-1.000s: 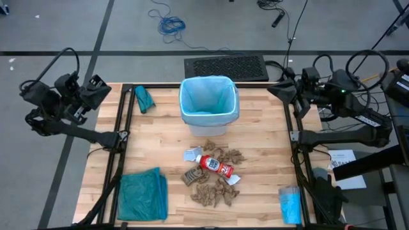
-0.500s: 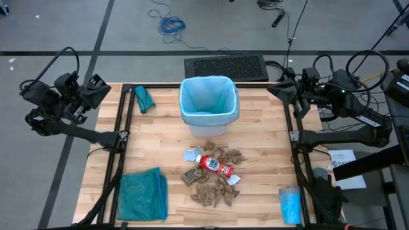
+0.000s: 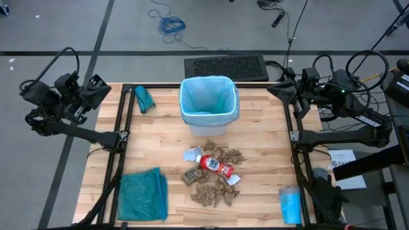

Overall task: Place trash/remove bag and relplace
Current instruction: Put the brown napkin into the white trash bin

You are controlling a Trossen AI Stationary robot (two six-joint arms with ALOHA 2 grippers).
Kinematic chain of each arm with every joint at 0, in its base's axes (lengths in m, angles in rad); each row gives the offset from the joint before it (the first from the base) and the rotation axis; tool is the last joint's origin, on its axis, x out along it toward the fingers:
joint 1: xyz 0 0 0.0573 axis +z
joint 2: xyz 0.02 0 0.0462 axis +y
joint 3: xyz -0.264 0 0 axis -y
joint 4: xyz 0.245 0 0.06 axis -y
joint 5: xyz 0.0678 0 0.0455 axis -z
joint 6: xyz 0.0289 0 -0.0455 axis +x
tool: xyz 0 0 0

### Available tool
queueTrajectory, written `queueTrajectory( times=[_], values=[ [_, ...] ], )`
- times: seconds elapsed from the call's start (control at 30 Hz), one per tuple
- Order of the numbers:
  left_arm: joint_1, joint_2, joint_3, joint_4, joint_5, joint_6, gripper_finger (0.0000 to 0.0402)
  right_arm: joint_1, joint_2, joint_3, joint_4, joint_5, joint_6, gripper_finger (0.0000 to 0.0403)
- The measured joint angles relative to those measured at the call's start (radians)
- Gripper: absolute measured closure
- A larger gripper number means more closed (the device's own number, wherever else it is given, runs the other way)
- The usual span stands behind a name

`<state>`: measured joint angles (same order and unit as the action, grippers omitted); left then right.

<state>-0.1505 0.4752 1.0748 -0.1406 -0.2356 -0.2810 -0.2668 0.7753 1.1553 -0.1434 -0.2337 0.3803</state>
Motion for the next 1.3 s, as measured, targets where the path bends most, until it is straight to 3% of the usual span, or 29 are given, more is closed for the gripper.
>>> queueTrajectory(
  times=[0.77, 1.1, 1.3],
  values=[
    [0.0, 0.0, 0.0, 0.0, 0.0, 0.0, 0.0401, 0.0, 0.0, 0.0, 0.0, -0.005, 0.005, 0.0401],
    [0.0, 0.0, 0.0, 0.0, 0.0, 0.0, 0.0401, 0.0, 0.0, 0.0, 0.0, -0.006, 0.259, 0.0401],
    [0.0, 0.0, 0.0, 0.0, 0.0, 0.0, 0.0401, 0.0, 0.005, 0.0, -0.003, -0.005, 0.257, 0.0401]
  ],
)
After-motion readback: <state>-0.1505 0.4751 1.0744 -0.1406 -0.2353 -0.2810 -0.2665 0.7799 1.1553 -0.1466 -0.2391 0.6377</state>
